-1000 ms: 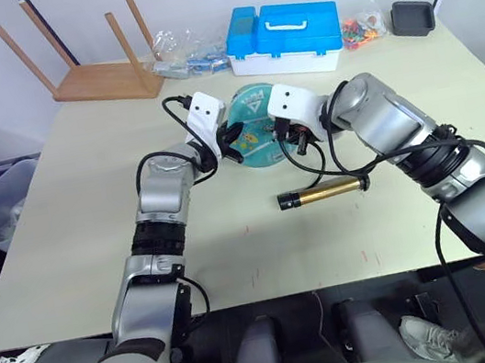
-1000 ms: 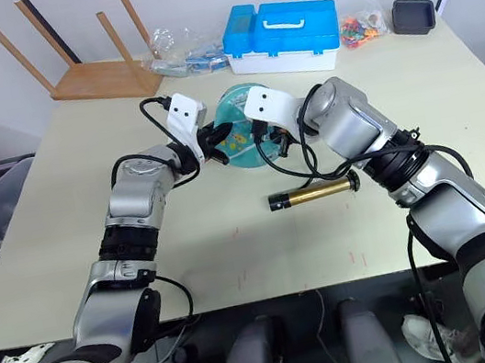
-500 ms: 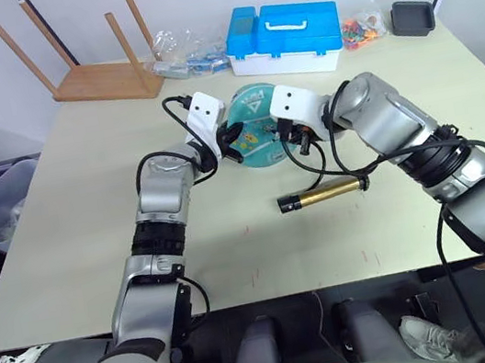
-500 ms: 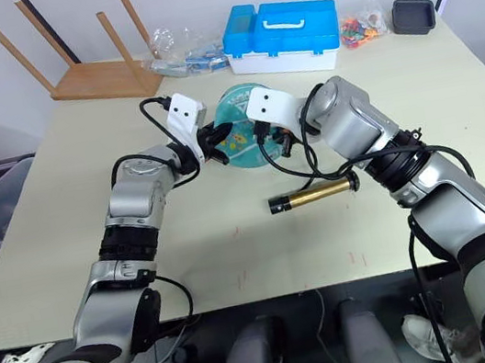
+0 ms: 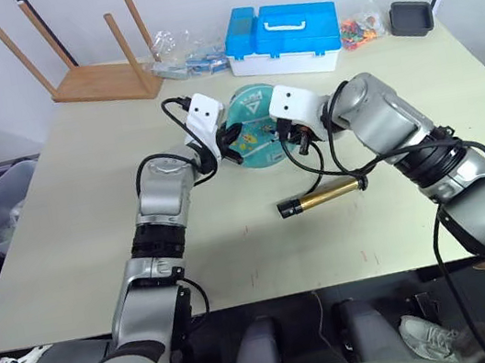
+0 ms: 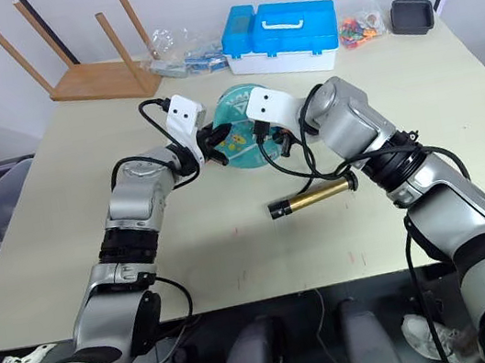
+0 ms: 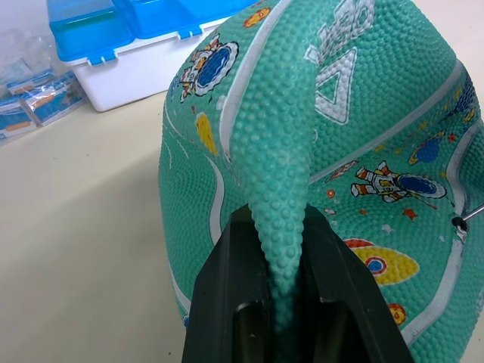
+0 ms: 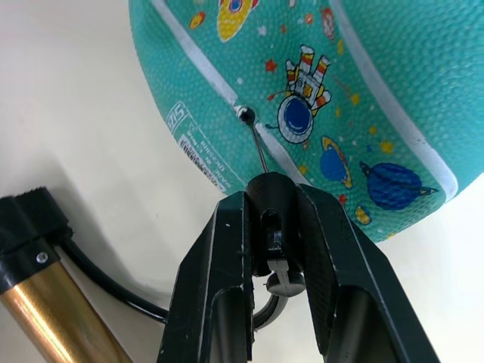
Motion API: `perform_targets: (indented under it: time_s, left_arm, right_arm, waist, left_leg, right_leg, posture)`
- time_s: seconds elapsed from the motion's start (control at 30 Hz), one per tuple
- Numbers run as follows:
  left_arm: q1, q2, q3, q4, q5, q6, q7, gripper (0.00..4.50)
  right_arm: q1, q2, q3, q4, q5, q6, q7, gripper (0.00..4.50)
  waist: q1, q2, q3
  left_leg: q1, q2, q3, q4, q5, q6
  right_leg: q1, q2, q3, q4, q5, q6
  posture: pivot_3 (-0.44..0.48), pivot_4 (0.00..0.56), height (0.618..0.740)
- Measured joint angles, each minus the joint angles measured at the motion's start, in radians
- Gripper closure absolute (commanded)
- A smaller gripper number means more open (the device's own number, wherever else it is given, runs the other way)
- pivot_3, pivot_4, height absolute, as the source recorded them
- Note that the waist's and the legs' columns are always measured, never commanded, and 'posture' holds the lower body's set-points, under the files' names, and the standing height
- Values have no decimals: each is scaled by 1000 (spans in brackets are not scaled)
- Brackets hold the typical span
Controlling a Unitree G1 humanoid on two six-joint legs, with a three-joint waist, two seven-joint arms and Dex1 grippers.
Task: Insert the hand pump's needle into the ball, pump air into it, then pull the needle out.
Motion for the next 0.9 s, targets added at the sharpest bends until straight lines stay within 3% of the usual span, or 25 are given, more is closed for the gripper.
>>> perform_targets:
  time_s: [0.9]
  left_arm:
    - [6, 1, 0, -9, 0, 4, 0, 4500]
  right_arm:
    - [12, 2, -16, 2, -17, -15, 26, 4183]
  waist:
    - [1, 0, 0]
  left_leg:
    - [0, 0, 0, 0, 0, 0]
  right_leg:
    - [0, 0, 0, 0, 0, 0]
  posture:
    - [0, 150, 740]
